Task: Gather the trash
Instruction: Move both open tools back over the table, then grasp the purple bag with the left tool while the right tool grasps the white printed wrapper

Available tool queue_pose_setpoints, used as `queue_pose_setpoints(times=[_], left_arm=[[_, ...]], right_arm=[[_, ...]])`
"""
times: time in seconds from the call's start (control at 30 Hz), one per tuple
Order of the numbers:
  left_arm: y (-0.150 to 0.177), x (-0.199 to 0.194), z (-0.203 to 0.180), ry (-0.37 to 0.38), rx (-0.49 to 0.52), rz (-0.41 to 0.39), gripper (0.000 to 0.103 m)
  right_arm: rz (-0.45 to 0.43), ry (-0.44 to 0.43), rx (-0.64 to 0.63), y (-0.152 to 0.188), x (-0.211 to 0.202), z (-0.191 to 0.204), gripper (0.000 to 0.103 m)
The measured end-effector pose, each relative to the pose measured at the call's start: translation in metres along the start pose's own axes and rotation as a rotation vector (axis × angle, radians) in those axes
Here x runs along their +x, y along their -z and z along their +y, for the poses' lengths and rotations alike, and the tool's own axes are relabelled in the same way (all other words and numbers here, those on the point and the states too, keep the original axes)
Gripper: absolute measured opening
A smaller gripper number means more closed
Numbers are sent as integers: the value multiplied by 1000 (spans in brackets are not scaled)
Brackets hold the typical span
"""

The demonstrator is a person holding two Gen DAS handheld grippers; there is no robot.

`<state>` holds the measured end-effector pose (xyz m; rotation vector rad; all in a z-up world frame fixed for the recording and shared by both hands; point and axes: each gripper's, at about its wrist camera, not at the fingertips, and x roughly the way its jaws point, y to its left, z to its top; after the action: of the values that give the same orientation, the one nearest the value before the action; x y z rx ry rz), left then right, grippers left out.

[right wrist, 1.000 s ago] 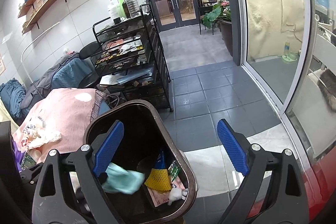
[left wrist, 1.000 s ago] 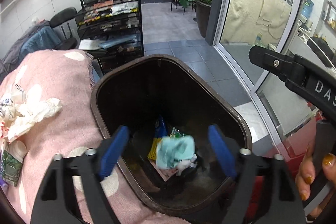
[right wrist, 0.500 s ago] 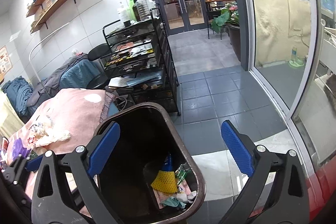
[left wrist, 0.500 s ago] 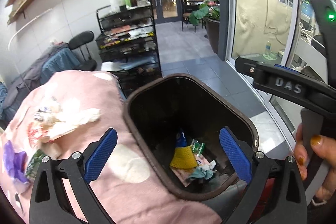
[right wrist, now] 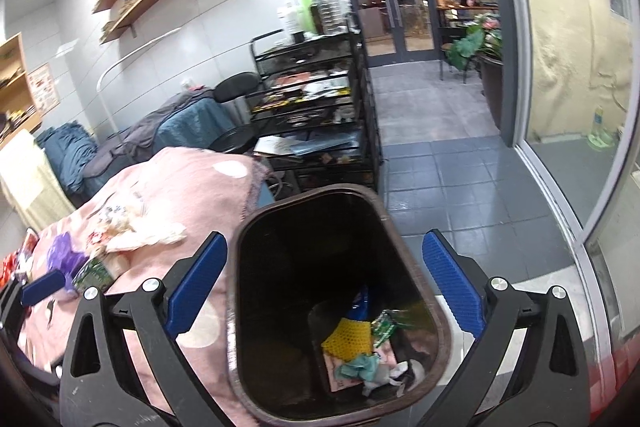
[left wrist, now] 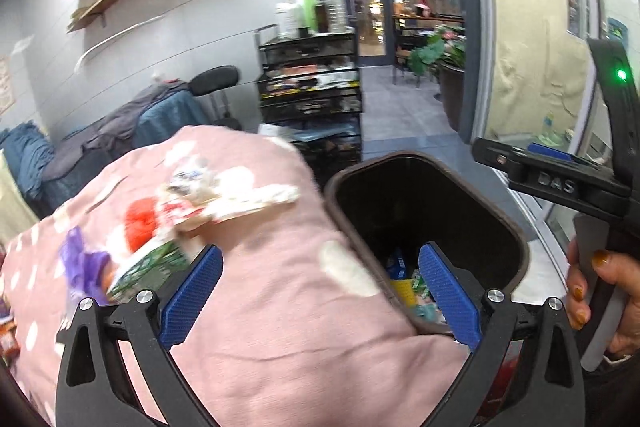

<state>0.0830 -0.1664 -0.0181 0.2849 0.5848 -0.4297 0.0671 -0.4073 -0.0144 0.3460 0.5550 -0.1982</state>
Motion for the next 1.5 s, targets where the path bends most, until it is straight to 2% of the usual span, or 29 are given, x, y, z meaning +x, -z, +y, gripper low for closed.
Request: queue_pose_setpoints(times=[0.17,0.3,0.73,0.9,1.07,1.27,1.47,1.5], left_arm=[[15,-4,36,-77,-60,9,98],[26,-9,65,-97,-128,21,97],[58,-15,163,-237,-316,73,97],[58,-5,200,-245,-380,95,97],[52,9,230,-213,-447,113,95],[47,37,255,-215,-488,168,85],[53,53,269,-192,-538,207,67],[55,55,270,-188,-545,213,63]], right_arm=[[16,-50,-50,8,5,23,97],[29,-81,-78,13,8,43,97],[107,-204,-199,22,33,123,97],[129,-269,-284,21,49,165,97],[146,-311,-357,20,66,203,97],[182,-376,-336,3,94,238,97],[221,-334,-293,-10,138,269,97],[232,-329,-289,-11,145,271,94]])
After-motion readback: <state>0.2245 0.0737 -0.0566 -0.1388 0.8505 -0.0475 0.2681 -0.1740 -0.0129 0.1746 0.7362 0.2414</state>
